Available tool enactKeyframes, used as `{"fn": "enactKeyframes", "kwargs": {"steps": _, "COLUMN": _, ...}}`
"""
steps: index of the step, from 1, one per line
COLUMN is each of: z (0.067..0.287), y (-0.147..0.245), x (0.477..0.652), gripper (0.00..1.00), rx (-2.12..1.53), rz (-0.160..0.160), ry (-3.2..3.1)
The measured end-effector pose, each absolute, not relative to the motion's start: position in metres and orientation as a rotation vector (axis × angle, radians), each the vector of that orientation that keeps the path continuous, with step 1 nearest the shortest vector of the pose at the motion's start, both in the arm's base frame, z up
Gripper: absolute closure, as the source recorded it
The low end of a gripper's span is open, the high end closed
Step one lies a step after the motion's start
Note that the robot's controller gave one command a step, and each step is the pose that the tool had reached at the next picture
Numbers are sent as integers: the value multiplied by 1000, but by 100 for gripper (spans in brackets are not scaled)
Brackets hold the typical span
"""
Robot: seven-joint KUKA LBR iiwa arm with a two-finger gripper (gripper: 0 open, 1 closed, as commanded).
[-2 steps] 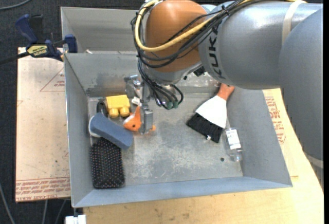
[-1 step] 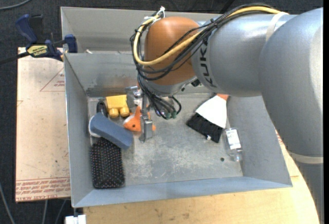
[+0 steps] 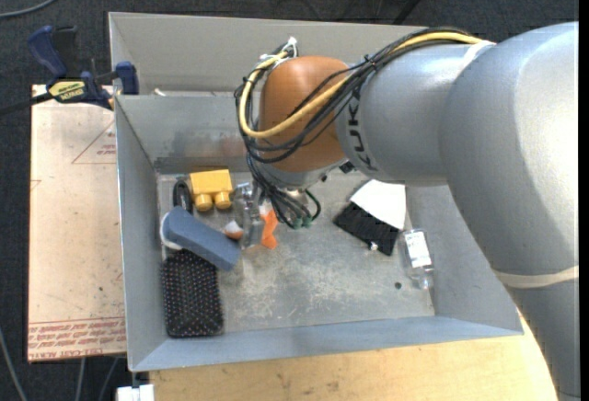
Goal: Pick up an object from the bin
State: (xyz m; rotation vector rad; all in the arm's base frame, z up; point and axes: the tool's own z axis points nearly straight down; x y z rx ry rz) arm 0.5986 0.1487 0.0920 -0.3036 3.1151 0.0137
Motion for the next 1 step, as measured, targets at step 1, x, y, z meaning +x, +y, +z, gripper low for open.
{"fn": "enactKeyframes", "kwargs": {"steps": 1, "z": 92, "y": 149, "x": 599, "gripper": 100, "rx": -303, "rz": 14, "ry": 3115}}
